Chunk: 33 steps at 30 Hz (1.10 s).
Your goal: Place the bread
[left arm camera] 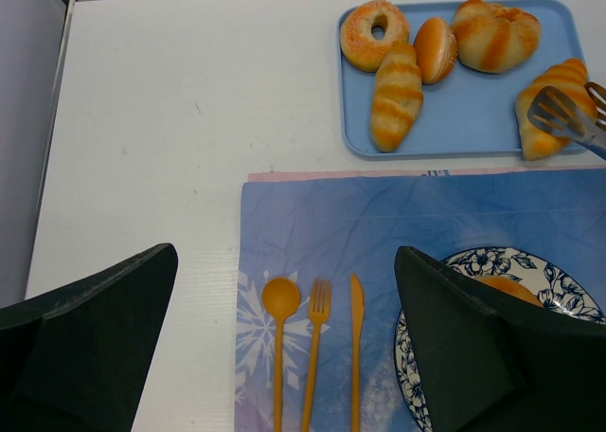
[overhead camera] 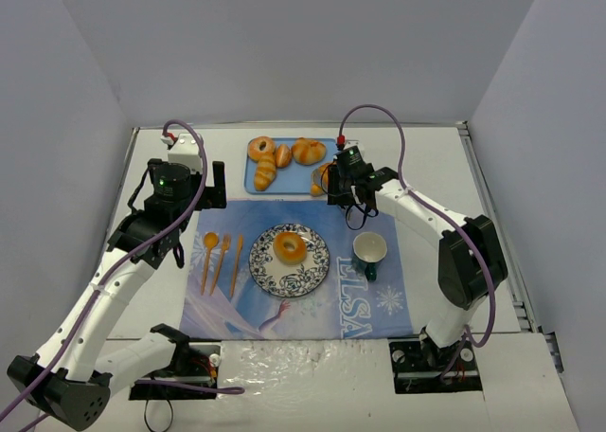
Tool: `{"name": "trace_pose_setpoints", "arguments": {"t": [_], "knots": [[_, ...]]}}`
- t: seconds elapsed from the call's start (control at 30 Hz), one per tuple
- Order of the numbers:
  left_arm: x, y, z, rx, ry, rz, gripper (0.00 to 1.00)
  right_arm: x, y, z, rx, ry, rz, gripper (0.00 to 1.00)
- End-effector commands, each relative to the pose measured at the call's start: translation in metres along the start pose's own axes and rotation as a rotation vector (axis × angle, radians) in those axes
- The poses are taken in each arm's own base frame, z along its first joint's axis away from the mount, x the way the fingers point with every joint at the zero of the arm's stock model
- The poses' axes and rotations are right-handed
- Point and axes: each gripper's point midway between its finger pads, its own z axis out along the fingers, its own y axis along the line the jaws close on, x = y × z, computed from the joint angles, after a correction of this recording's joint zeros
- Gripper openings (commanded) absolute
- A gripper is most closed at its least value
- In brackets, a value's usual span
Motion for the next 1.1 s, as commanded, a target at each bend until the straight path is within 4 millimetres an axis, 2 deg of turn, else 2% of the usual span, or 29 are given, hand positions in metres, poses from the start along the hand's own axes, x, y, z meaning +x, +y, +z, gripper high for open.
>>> {"name": "trace_pose_setpoints", "arguments": {"t": [0.0,0.2,0.4,0.63,0.7,0.77,0.83,0.93,1.07], "knots": [[-0.029,-0.001,-0.005,0.0,-0.085,-0.018,0.97,-0.041,0.01,-0.031,-0.052,-0.133,0.024,0.0],[-0.029,-0.001,-0.005,0.0,-0.084,-0.018,0.97,-0.05,0.01,-0.054,-0.068,-0.168,0.026,0.0],[-0.029,0.0,-0.004,-0.001,-0.083,-0.018,0.97,-0.048,0.017,-0.075,-0.125,-0.173,0.014,0.0],[-0.028,-0.001,-0.003,0.0,-0.079,-0.016,0.97,-0.038,0.05,-0.116,-0.286,-0.175,-0.04,0.0],[-0.028,-0.001,-0.004,-0.001,-0.08,-0.017,0.97,-0.033,0.059,-0.122,-0.319,-0.167,-0.067,0.0],[-0.029,0.0,-0.004,-0.001,-0.081,-0.017,0.97,-0.025,0.072,-0.129,-0.358,-0.155,-0.103,0.0],[-0.028,-0.001,-0.003,-0.002,-0.079,-0.017,0.97,-0.007,0.095,-0.14,-0.412,-0.132,-0.161,0.0],[-0.029,0.0,-0.004,-0.005,-0.082,-0.019,0.97,0.019,0.118,-0.146,-0.463,-0.096,-0.226,0.0],[-0.028,0.0,-0.004,-0.006,-0.082,-0.019,0.97,0.046,0.13,-0.147,-0.483,-0.06,-0.279,0.0]]}}
